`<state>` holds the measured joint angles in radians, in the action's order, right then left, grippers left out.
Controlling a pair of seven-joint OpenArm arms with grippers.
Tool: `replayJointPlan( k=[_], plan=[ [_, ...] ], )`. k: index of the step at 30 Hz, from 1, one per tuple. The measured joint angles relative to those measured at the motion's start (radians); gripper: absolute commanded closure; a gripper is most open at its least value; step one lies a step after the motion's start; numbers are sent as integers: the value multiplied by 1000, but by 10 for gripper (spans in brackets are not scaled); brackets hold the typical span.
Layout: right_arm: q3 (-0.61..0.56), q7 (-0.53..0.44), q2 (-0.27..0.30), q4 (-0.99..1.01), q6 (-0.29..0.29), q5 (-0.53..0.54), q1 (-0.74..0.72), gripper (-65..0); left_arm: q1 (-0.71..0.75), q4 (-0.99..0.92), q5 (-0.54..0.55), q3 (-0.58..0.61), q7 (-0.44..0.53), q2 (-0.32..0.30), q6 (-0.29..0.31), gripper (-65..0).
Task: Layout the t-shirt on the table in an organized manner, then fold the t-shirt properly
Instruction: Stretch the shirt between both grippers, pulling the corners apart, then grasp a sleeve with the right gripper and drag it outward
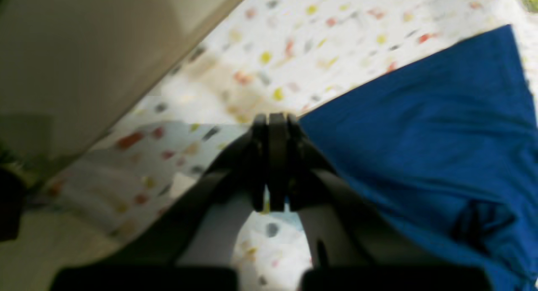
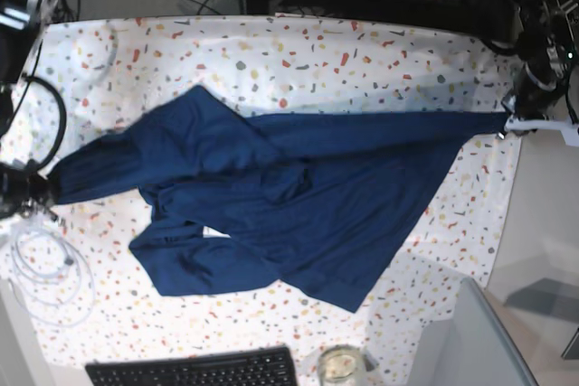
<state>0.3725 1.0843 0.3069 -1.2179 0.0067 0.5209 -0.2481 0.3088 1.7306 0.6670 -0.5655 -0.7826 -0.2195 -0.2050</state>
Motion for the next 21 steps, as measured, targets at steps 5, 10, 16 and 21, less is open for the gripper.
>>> replayJointPlan(
  k=[5, 10, 16, 21],
  plan=[
    [-140, -112, 34, 285, 4, 2, -100, -140, 2, 0, 0, 8, -11, 9, 0, 0],
    [-153, -187, 29, 206, -45, 0, -26, -417, 5, -33, -5, 19, -11, 6, -1, 0],
    [62, -245, -32, -167, -138, 9, 233, -468, 11, -47, -6, 20, -10, 2, -2, 0],
    [44, -186, -141, -294, -296, -10, 463, -467, 11, -47, -4, 20, -9, 7, -1, 0]
  ],
)
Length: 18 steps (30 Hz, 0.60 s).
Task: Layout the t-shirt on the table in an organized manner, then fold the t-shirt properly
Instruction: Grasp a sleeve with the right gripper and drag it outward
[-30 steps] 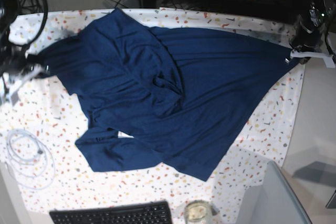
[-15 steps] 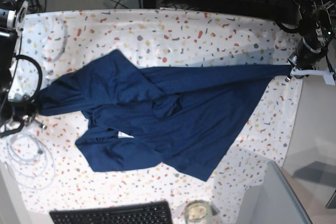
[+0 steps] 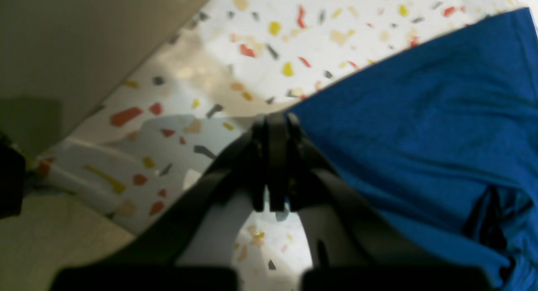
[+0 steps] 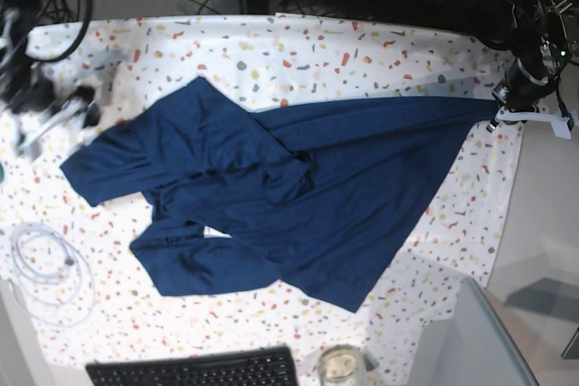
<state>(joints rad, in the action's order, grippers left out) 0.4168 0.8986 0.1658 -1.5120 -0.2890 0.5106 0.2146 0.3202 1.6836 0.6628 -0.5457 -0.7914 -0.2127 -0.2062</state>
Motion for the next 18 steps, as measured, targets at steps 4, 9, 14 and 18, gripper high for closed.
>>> replayJointPlan(
  k=[4, 9, 14, 18],
  plan=[
    [-64, -2, -89, -20, -51, 13, 62, -467, 1, 0, -1, -1, 0, -3, 0, 0],
    [-108, -6, -95, -18, -48, 0, 32, -462, 0, 0, 0, 0, 0, -2, 1, 0],
    [-148, -20, -101, 104, -46, 11, -81, -459, 1, 0, 0, 0, 1, -3, 0, 0],
    [-155, -29, -97, 174, -45, 13, -109, -387, 2, 0, 0, 0, 1, -4, 1, 0]
  ],
)
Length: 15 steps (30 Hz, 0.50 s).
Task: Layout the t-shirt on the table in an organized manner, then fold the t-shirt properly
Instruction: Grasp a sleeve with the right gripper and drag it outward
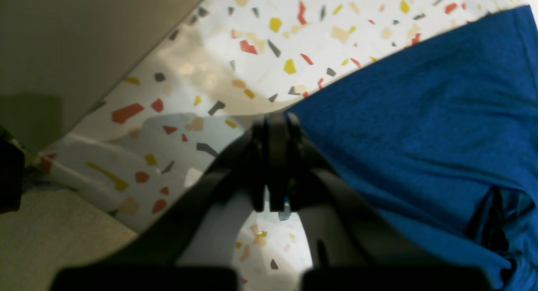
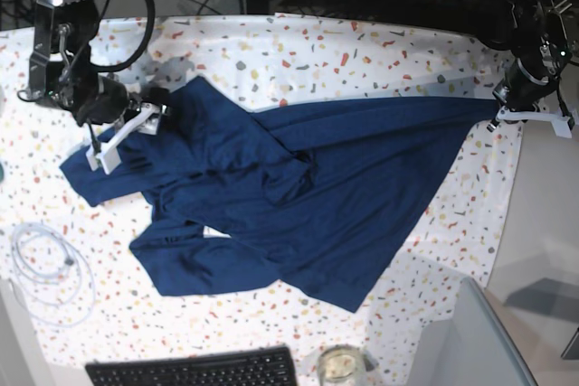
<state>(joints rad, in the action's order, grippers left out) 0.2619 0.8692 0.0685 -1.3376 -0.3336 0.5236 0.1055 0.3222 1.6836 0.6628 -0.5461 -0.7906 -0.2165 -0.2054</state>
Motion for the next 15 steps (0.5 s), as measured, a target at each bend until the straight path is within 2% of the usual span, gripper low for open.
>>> replayJointPlan(
  k=[2, 7, 11, 15],
  plan=[
    [0, -2, 0, 4, 0, -1, 1, -291, 0, 0, -2, 0, 0, 0, 0, 0],
    [-2, -1, -2, -13, -7, 4, 62, 0, 0, 0, 0, 0, 0, 0, 0, 0],
    [-30, 10, -14, -174, 2, -16, 179, -3, 0, 0, 0, 0, 0, 1, 0, 0],
    [-161, 23, -39, -312, -5, -7, 301, 0, 0, 0, -1, 0, 0, 2, 0, 0]
  ],
)
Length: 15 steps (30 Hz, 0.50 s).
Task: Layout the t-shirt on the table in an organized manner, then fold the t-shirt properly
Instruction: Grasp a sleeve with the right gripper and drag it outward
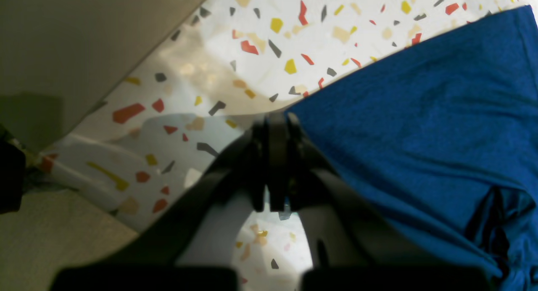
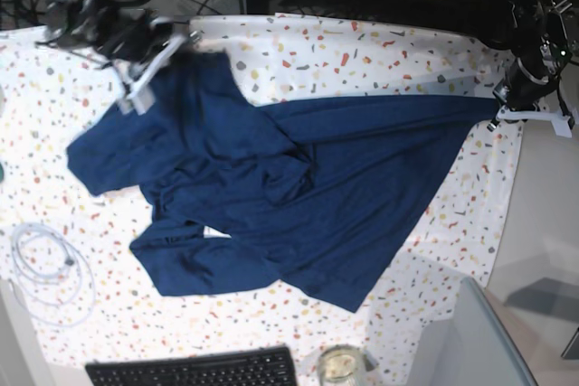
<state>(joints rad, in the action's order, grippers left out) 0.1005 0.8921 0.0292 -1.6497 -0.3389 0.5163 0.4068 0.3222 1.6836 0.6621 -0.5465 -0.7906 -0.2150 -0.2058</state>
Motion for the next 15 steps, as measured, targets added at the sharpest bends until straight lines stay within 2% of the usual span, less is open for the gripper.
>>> replayJointPlan(
  k=[8, 11, 13, 15],
  plan=[
    [-207, -4, -14, -31, 10, 1, 3, -15, -1, 1, 0, 0, 0, -2, 0, 0],
    [-193, 3, -19, -31, 71, 8, -7, -116, 0, 2, 0, 0, 0, -2, 0, 0],
    [-150, 2, -10, -51, 101, 2, 0, -228, -1, 2, 1, 0, 0, -3, 0, 0],
    [-82, 10, -5, -122, 101, -3, 46, -348, 0, 2, 1, 0, 0, -3, 0, 0]
  ],
)
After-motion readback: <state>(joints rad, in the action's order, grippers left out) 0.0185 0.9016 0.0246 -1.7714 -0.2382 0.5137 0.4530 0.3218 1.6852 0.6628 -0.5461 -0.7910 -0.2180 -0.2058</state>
